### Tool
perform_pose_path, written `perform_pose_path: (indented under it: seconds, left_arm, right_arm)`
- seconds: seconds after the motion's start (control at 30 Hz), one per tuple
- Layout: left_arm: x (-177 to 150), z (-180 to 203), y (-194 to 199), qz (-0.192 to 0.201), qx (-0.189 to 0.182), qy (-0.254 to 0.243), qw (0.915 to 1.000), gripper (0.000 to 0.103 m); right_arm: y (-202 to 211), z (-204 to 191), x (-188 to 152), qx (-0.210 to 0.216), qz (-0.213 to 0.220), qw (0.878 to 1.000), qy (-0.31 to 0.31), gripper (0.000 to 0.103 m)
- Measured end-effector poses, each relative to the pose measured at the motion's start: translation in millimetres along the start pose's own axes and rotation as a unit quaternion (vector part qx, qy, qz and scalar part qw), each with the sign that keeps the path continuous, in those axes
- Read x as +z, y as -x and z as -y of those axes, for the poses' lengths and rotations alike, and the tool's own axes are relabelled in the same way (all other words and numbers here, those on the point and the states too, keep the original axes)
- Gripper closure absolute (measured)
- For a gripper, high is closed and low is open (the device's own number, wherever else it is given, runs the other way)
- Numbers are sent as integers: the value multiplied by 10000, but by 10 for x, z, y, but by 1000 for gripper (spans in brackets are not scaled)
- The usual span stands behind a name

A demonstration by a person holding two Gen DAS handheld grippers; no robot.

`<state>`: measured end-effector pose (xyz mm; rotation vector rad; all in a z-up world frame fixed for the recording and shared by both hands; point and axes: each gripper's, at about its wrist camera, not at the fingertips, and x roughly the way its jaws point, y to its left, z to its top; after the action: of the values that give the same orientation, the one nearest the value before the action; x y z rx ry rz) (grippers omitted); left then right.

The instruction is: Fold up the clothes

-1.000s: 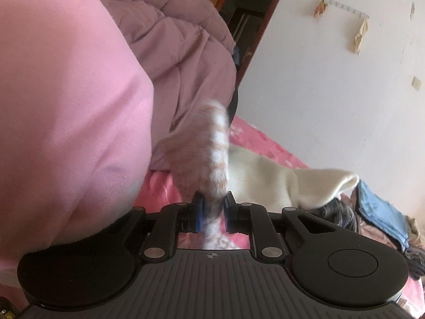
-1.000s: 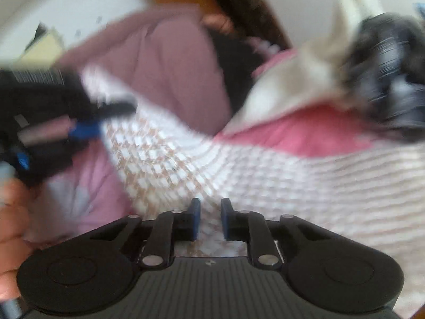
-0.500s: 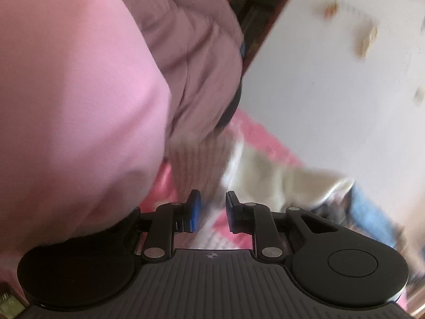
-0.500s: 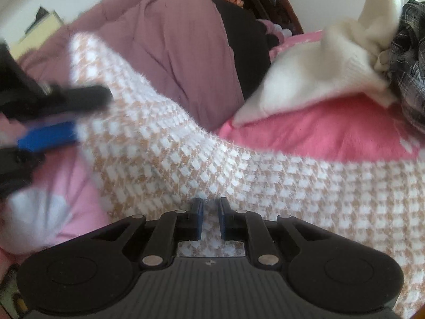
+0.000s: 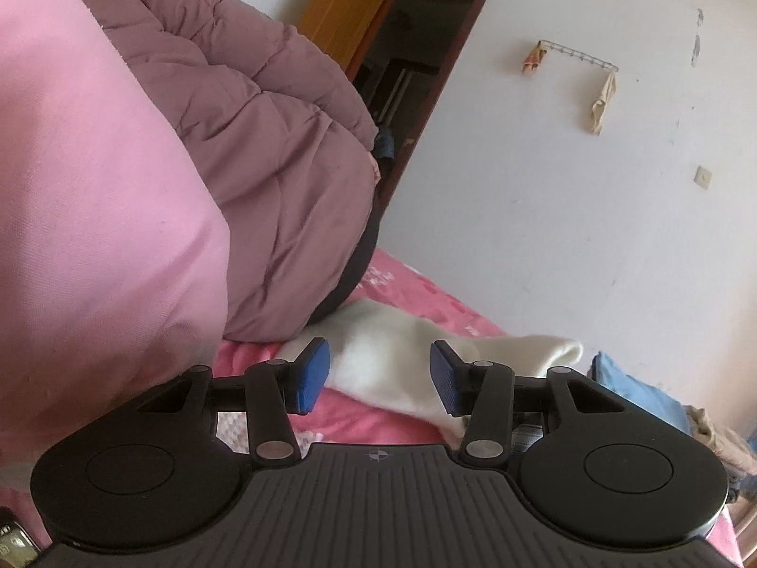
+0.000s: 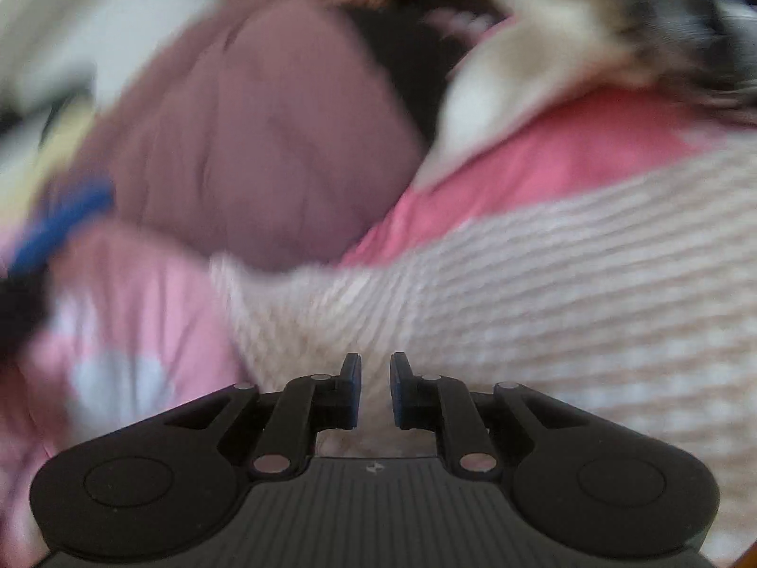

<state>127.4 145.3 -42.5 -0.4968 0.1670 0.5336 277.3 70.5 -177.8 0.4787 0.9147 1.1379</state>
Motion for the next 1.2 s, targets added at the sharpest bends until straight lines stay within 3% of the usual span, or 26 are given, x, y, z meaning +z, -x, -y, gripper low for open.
perform_pose_path:
  seconds: [0.1, 0.2, 0.3, 0.37, 0.5, 0.6, 0.67, 0.77, 0.87, 0.97, 1.07, 1.2]
  left_arm:
    - [-23, 6, 9, -72, -62, -23, 10000, 55]
    - [-27, -37, -29, -67, 14, -2, 10000, 55]
    - [-24, -97, -110, -94, 133, -11, 9999, 55]
    - [-27, -111, -124, -103, 129, 5, 9999, 55]
    - [-56, -93, -111, -85, 109, -40, 9999, 55]
    - [-97, -69, -130, -93, 163, -154, 9997, 55]
    - [-129, -48, -162, -113, 221, -263, 9993, 55]
    - [-163, -22, -215, -161, 235, -397, 9988, 55]
    - [-211, 35, -241, -239, 183, -576, 9979, 54]
    - [-304, 151, -276, -529, -76, -904, 9945, 49]
    - [-462, 333, -296, -914, -481, -1449, 9840, 48]
    - [-758, 648, -192, -1465, -1089, -2094, 9607, 48]
  right_arm:
    - [13, 81, 72, 137, 154, 9989, -431, 88]
    - [-371, -31, 66, 161, -292, 9987, -394, 88]
    - [-646, -176, -14, -68, -520, 9985, -159, 89]
    - [-636, -148, -2, 27, -527, 9977, -419, 87]
    - [-102, 74, 76, -282, 313, 9956, -834, 87]
    - [192, 411, 163, -932, 930, 9776, -1639, 89]
    - [270, 524, 214, -1061, 1004, 9672, -2079, 96]
    - [416, 469, 284, -1084, 1028, 9628, -2249, 89]
    - [917, 316, 244, -1013, 1295, 9615, -2203, 78]
    - [1685, 299, 51, -1082, 1536, 9528, -2384, 77]
    - [2576, 301, -245, -1594, 1811, 9377, -2500, 76]
    - [3748, 230, -802, -2633, 2104, 9058, -2569, 76]
